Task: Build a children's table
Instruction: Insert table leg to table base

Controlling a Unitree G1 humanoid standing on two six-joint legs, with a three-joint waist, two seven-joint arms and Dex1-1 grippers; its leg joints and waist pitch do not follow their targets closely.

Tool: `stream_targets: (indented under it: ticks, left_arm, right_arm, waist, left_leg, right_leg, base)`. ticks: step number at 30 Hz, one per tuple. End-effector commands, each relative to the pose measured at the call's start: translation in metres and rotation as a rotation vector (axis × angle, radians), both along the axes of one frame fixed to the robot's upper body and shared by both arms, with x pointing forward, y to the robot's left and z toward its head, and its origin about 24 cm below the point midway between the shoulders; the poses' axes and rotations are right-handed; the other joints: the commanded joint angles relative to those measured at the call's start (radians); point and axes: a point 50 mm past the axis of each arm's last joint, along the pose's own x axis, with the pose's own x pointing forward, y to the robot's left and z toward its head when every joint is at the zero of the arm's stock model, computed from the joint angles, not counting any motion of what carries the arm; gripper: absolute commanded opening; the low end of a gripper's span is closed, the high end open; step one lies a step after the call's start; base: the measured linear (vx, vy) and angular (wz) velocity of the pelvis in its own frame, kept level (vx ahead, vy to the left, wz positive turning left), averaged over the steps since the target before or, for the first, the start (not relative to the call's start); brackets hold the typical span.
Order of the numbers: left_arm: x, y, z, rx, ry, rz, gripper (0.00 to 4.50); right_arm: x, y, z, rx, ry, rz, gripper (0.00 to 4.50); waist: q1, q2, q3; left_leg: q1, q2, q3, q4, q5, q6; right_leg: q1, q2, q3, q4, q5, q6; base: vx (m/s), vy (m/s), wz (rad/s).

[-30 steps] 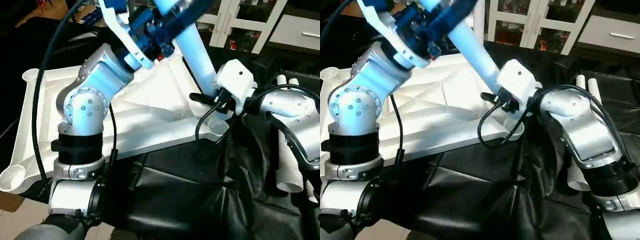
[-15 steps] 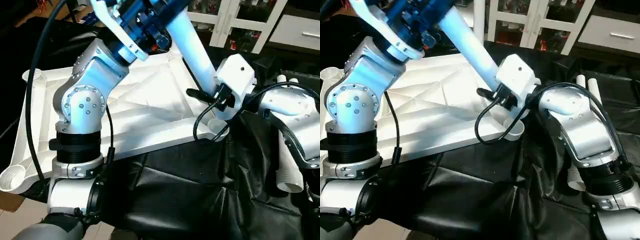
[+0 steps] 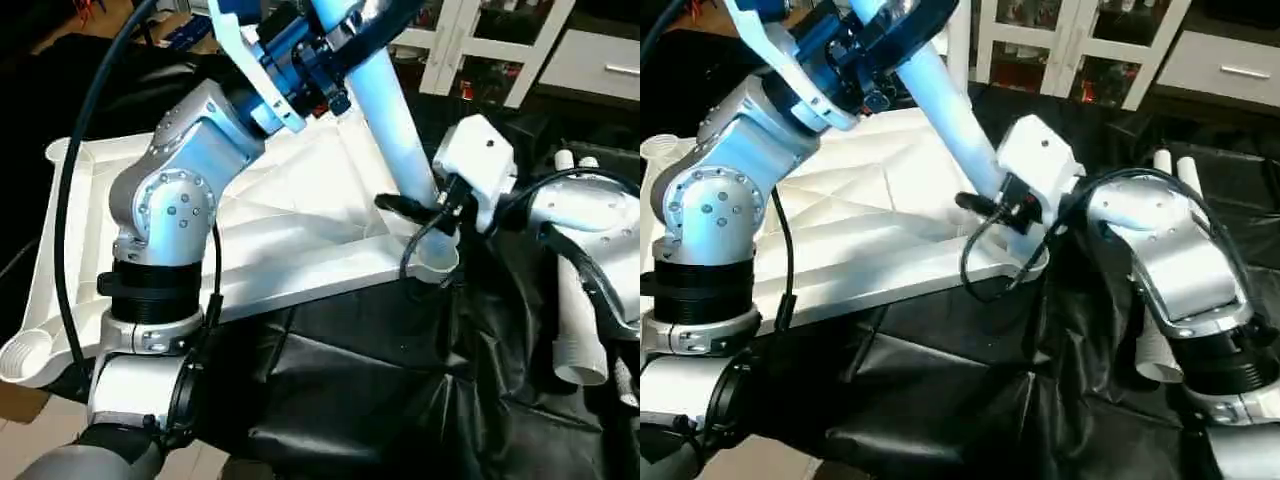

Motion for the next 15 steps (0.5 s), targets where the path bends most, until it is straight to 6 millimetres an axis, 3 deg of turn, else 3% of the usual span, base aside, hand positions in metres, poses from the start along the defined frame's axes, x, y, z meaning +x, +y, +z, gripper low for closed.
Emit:
stream_targets:
  ticks: [1,15]
  left_arm:
    - [-0.002,-0.0029,0.0059,0.015,-0.038,-0.006,1.56]
    - [-0.002,-0.0006,0.0076,0.006,-0.045,-0.015,1.55]
  right_arm:
    - [-0.0048,-0.0025,0.004,-0.007,0.001,0.01,2.93]
    - [-0.0096,-0.0095,-0.0055,-0.034,0.085,-0.005,2.93]
  waist:
    - [0.002,-0.004,-0.105]
    - [0.004,-0.003,-0.106]
  left_leg:
    - [0.035,0.093,-0.05,-0.067,0.025,0.118]
    - [0.036,0.093,-0.051,-0.066,0.022,0.119]
  right_leg:
    - [0.063,-0.078,0.038,-0.044,0.159,-0.327]
    - [0.063,-0.078,0.038,-0.044,0.152,-0.332]
  base:
    - [0.0,0.0,0.0]
    - [0.0,0.0,0.0]
